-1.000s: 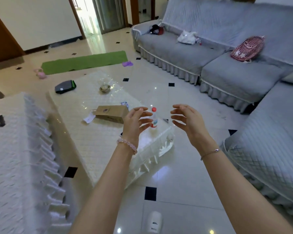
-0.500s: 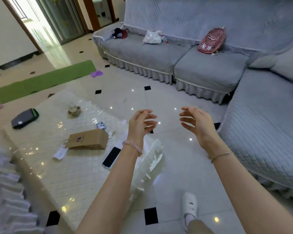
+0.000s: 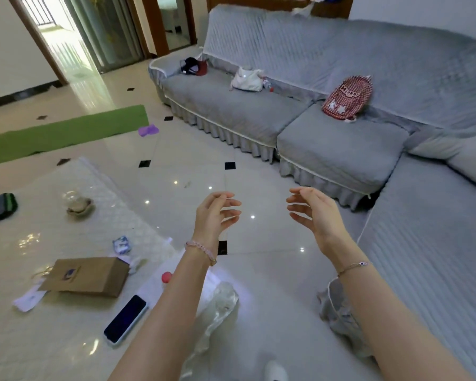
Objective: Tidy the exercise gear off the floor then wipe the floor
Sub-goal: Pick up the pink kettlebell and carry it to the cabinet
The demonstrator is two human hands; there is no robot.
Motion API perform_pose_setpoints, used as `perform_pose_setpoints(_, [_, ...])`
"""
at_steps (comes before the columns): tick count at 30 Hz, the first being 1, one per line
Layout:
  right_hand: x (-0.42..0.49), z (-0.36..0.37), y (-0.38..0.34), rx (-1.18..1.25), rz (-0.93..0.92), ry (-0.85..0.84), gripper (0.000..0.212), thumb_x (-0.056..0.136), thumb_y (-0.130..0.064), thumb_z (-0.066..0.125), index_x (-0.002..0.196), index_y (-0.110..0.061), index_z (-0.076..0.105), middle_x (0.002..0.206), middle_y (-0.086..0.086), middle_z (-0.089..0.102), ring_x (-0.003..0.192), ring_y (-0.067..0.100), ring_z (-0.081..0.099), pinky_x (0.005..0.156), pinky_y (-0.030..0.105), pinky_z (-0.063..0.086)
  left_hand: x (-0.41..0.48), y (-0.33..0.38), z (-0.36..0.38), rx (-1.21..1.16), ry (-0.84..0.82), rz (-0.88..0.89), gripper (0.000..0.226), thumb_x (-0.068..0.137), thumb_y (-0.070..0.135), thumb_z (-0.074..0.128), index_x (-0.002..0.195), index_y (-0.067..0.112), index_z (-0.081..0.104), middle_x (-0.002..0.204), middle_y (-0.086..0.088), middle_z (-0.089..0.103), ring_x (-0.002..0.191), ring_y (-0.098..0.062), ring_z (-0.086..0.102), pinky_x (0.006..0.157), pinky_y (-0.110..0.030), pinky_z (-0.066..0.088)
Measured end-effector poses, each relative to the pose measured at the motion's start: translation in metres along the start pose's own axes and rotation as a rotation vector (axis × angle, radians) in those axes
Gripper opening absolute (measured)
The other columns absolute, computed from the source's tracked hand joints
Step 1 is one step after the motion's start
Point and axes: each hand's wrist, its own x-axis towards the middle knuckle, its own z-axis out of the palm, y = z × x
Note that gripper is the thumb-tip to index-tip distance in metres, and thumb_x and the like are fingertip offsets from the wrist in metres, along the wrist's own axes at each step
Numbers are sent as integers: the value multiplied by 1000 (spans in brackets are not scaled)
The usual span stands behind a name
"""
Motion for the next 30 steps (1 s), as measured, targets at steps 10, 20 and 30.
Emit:
perform_pose_setpoints(10, [144, -6, -26, 27, 17, -15, 23, 98, -17, 44, 91, -13, 66, 80, 0, 66, 73, 14, 62, 72, 25, 52, 129, 7, 57, -1, 25, 17, 18, 95, 12, 46, 86, 10, 61, 70, 0, 65, 60, -12, 61, 65, -25, 54])
perform_pose_setpoints(20, [335, 56, -64, -35, 13, -73, 22, 97, -15, 44, 95, -10, 66, 83, 3, 66, 74, 15, 62, 72, 25, 53, 317, 41, 72, -41, 90, 17, 19, 96, 11, 44, 86, 12, 60, 74, -3, 64, 61, -13, 61, 66, -26, 54])
perform_pose_setpoints(30, [494, 146, -81, -9, 74, -178, 20, 96, -14, 46, 95, -9, 65, 80, 2, 66, 69, 11, 62, 70, 23, 53, 467, 86, 57, -46, 211, 26, 20, 96, 12, 43, 87, 13, 61, 77, -4, 63, 66, -15, 60, 67, -26, 54])
